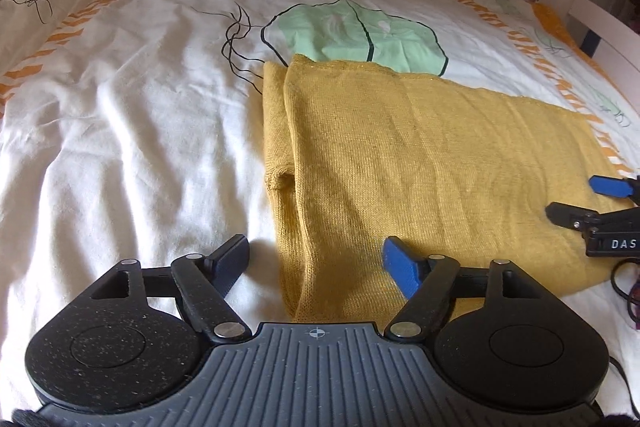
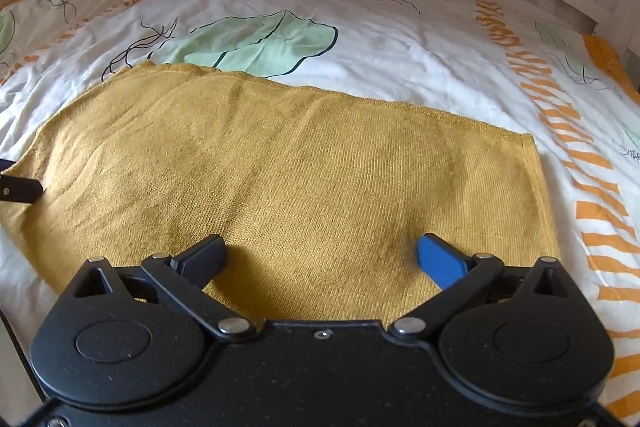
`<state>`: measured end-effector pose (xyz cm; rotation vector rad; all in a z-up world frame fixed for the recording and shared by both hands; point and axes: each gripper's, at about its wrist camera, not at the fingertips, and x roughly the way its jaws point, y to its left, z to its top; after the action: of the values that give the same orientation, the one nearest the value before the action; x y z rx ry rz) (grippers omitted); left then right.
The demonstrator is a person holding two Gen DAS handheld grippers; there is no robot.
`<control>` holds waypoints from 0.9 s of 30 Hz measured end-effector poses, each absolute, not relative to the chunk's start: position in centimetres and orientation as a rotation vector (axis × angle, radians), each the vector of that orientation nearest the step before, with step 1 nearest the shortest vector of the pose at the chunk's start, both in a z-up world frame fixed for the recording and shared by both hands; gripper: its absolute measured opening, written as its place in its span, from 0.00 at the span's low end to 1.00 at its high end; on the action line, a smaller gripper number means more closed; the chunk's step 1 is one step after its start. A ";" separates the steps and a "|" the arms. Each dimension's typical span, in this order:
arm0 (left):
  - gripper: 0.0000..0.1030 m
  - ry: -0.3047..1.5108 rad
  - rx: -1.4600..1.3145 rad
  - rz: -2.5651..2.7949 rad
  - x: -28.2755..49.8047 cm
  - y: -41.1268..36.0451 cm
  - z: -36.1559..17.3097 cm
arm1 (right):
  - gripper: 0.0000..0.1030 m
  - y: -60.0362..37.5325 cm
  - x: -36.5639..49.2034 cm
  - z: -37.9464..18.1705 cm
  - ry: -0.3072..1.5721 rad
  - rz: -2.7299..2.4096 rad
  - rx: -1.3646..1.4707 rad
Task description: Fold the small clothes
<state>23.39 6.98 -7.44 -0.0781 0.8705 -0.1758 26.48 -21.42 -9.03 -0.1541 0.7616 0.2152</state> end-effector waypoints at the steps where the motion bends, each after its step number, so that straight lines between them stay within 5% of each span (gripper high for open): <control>1: 0.73 0.870 -0.086 -0.177 23.4 7.0 -7.5 | 0.99 -21.5 26.5 -8.9 0.767 0.215 -0.150; 15: 0.83 0.939 -0.108 -0.179 24.5 6.7 -7.2 | 0.99 -20.4 28.6 -4.9 0.714 0.419 0.195; 19: 0.83 0.941 -0.114 -0.188 24.5 6.9 -7.2 | 0.85 -18.7 31.8 -5.7 0.755 0.443 0.265; 27: 0.83 0.953 -0.124 -0.192 24.7 7.1 -6.9 | 0.90 -17.2 33.8 -9.1 0.843 0.403 0.279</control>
<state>24.73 7.09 -6.90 -0.1242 0.9525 -0.1923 33.78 -17.16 -9.06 0.2785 0.8435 0.4026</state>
